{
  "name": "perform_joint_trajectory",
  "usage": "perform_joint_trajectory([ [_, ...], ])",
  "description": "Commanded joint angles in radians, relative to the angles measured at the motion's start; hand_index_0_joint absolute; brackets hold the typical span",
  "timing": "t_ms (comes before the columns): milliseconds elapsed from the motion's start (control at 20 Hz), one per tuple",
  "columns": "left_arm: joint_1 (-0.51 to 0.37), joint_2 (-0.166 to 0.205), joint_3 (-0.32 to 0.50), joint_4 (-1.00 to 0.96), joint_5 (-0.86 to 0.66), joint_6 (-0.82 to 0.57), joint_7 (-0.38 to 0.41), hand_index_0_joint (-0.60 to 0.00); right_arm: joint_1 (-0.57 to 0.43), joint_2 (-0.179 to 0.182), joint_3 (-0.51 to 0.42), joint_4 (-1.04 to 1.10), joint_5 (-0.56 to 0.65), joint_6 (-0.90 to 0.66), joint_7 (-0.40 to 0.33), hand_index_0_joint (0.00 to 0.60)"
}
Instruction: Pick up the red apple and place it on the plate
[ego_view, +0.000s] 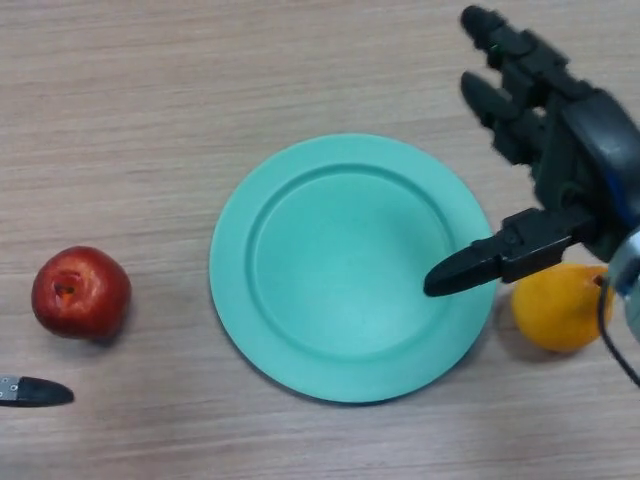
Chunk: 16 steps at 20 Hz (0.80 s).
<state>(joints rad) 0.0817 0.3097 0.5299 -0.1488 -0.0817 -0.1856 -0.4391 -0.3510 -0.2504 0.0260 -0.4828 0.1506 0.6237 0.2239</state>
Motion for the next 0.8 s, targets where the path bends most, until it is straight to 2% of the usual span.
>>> perform_joint_trajectory([
  [50,-0.037,0.093,0.081,0.043,-0.020,-0.187,0.062,0.000,-0.045,-0.004,-0.033,-0.053,-0.044,-0.162,-0.002,0.000],
  [150,-0.054,0.121,0.046,0.135,-0.039,-0.197,0.076,0.000,-0.045,0.004,-0.031,-0.051,-0.043,-0.165,-0.009,0.000],
  [250,-0.074,0.135,-0.004,0.285,0.020,-0.336,0.083,0.000,-0.033,0.011,-0.035,-0.070,-0.031,-0.159,-0.019,0.000],
  [300,-0.103,0.152,-0.034,0.390,0.014,-0.402,0.125,0.000,-0.033,0.013,-0.047,-0.092,-0.001,-0.144,-0.037,0.000],
  [400,-0.135,0.173,-0.082,0.473,-0.015,-0.420,0.154,0.000,-0.028,0.002,-0.049,-0.101,0.011,-0.155,-0.052,0.000],
  [600,-0.205,0.179,-0.159,0.564,-0.048,-0.422,0.203,0.000,-0.017,-0.006,-0.058,-0.130,0.018,-0.152,-0.075,0.000],
  [800,-0.280,0.179,-0.212,0.609,-0.114,-0.387,0.200,0.000,-0.010,-0.017,-0.068,-0.167,0.032,-0.127,-0.083,0.000],
])
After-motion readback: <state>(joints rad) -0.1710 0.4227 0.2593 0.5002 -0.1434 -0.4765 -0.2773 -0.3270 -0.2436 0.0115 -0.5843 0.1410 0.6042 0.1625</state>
